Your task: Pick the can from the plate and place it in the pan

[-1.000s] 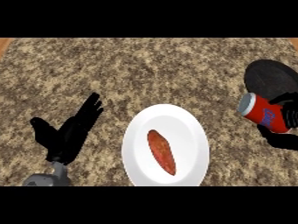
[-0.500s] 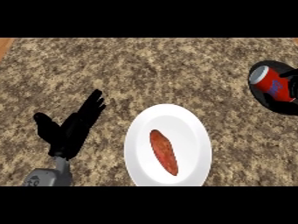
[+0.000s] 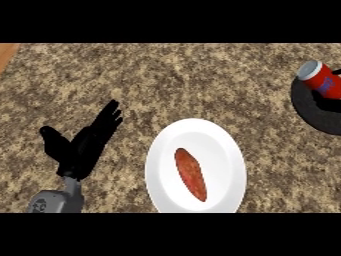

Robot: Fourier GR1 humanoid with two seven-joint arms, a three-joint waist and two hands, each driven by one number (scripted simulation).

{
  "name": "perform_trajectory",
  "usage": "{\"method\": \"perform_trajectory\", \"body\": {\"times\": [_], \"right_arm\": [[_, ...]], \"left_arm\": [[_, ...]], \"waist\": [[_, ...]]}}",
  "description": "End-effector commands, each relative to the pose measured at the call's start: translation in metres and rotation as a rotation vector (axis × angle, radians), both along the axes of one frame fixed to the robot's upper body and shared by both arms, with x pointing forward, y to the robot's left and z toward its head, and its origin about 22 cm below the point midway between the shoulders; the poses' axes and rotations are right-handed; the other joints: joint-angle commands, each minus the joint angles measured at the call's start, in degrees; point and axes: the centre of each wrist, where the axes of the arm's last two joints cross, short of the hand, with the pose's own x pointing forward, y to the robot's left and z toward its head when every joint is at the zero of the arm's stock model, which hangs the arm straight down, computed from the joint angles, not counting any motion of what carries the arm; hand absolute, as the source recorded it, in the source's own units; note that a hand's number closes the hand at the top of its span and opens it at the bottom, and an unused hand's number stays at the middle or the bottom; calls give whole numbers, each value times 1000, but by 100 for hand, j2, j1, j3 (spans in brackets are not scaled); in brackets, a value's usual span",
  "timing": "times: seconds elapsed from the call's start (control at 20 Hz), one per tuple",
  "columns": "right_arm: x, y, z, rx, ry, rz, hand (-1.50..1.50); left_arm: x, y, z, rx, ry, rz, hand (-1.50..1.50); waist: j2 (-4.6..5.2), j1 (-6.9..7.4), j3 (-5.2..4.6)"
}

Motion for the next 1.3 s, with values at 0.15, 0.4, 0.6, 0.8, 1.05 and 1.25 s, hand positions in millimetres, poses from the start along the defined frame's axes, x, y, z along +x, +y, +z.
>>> {"method": "perform_trajectory", "body": {"times": [0.15, 0.4, 0.6, 0.8, 1.05, 1.25], "right_arm": [[-18, -29, -17, -62, 268, -112, -150], [-13, -34, -6, -30, 345, -64, -150], [3, -14, -2, 141, 249, 26, -150], [6, -15, 2, 334, 74, 105, -150], [-16, -53, 11, 528, 67, 130, -150], [-38, -80, 14, 600, 157, 202, -150]], "left_arm": [[0, -16, 2, -9, 7, -46, 0], [2, -13, 6, 9, -8, -29, 0], [-4, -15, -11, -4, -1, -42, 0], [8, -12, 6, -13, -23, -19, 0], [-6, -5, -8, -4, -7, -7, 0], [1, -11, 1, -8, -19, -24, 0]], "waist": [[102, 198, 2], [104, 221, 22], [113, 206, 27], [110, 115, 43], [80, 78, 26], [90, 70, 32]]}}
